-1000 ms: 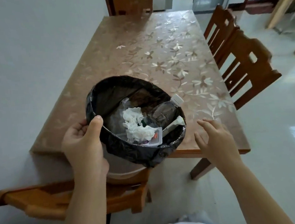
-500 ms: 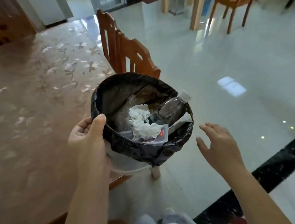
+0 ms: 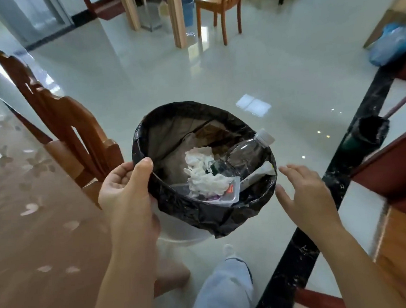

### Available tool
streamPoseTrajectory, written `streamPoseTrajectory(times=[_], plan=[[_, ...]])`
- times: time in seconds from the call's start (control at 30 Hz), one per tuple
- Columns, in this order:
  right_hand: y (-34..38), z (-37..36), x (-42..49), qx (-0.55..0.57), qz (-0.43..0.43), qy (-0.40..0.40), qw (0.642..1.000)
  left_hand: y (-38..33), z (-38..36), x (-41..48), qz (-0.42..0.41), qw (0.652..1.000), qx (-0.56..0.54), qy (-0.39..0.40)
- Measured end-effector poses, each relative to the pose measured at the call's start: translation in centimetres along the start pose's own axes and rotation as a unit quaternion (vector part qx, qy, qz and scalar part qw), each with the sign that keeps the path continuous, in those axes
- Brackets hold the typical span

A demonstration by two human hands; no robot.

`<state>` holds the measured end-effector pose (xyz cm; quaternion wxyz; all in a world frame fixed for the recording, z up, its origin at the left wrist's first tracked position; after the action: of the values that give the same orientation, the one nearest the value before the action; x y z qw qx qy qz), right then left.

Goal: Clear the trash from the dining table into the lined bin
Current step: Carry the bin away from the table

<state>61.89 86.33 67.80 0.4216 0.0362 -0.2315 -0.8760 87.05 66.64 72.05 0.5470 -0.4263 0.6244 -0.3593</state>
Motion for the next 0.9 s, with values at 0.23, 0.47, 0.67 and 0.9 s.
streamPoseTrajectory(times=[0.23, 0.47, 0.67, 0.9], plan=[[-4.7, 0.9, 10.7, -0.029, -0.004, 0.003, 1.000, 0.0, -10.9, 6.2, -0.008, 1.000, -0.010, -0.005], [-9.5, 2.2, 19.3, -0.018, -0.009, -0.005, 1.000, -0.3, -19.4, 10.2, -0.006, 0.999, -0.022, -0.022], [-12.3, 1.3, 27.7, 0.010, 0.025, 0.016, 1.000, 0.6, -24.6, 13.5, 0.001, 0.996, -0.043, -0.078], [-13.6, 0.6, 42.6, 0.032, 0.141, 0.065, 0.987, 1.2, -30.3, 17.3, -0.015, 0.976, -0.122, -0.179]])
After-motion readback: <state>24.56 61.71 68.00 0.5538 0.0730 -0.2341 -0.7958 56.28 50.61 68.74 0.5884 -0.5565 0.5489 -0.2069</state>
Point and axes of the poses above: each hand's wrist, its own x-axis towards the middle knuckle, its own z-axis out of the back of the hand, y = z × x, the point moved 10 cm from there along x, towards the middle knuckle, and after that the axes turned 9 degrees about z, right-handed, at the moved point
